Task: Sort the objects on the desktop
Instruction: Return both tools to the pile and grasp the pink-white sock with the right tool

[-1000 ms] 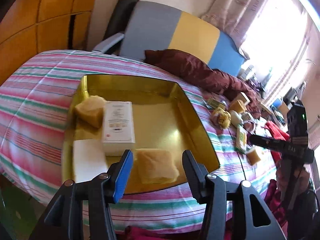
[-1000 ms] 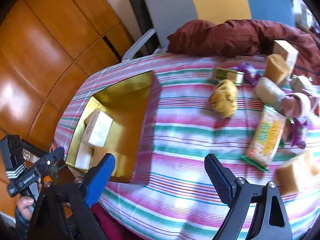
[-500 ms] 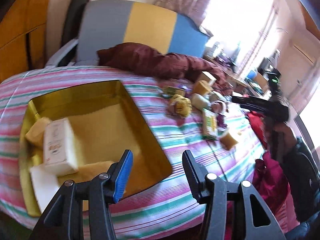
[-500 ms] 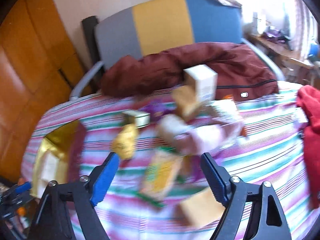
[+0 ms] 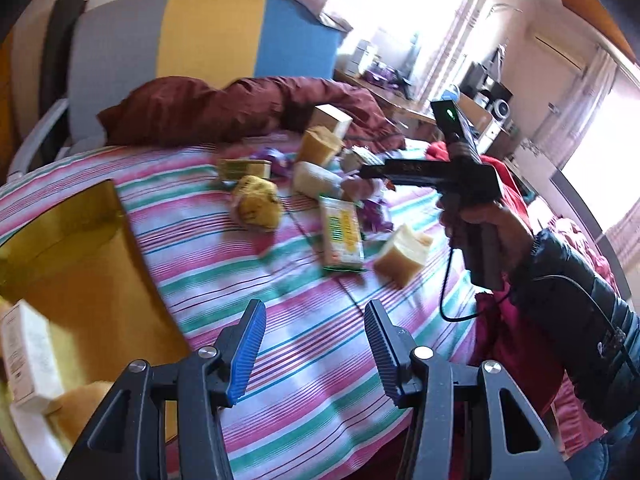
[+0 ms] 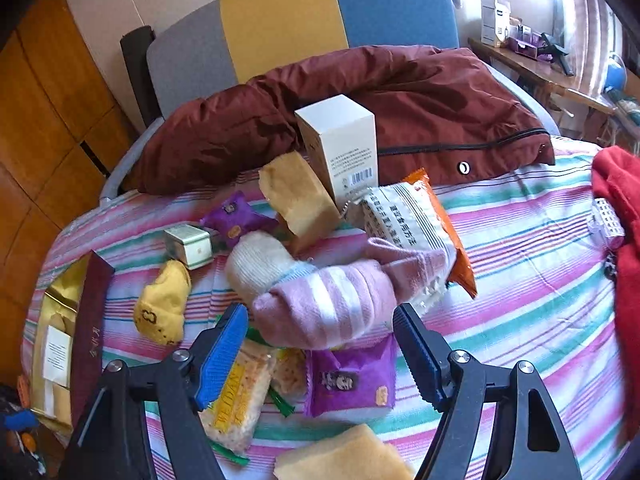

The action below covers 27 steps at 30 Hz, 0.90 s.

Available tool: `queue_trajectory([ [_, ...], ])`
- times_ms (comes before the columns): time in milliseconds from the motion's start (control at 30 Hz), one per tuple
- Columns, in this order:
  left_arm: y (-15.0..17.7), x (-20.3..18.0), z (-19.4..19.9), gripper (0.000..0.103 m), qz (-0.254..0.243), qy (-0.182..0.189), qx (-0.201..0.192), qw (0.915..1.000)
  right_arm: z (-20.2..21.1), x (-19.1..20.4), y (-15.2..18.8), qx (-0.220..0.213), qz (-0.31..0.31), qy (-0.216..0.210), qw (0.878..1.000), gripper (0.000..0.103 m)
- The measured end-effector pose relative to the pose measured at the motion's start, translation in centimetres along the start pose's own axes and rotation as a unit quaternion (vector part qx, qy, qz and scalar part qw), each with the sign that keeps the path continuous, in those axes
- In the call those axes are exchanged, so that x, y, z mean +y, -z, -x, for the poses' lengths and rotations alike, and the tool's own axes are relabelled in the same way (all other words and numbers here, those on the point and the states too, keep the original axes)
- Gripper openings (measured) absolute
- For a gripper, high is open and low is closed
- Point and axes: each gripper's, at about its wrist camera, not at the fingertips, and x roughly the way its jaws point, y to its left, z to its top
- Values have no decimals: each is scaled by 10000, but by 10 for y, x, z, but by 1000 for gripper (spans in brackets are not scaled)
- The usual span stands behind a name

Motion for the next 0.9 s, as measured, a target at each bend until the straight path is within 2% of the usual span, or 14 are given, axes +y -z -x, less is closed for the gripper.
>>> queue_trajectory([
  [133,-7,-8,-22,52,-57,58,190,9998,-7,1,-1,35,8,-12,10000,77],
  [367,-20,-11,-54,52,151,223,445,9986,-22,0,-5,206,79,49,9997,76],
  [467,-25,-12,-67,52,204,284,503,9981,-24,1,-7,185,139,83,9997,69],
  [633,-34,-16,-89,52,302,330,615,9971,-26,1,-9,284,207,47,9994,39],
  [700,-39,-21,-96,52,215,297,590,9976,-22,1,-11,265,210,24,9994,33],
  [900,-54,-31,-120,52,51,168,589,9981,-6,9,-15,144,367,-35,9992,31],
])
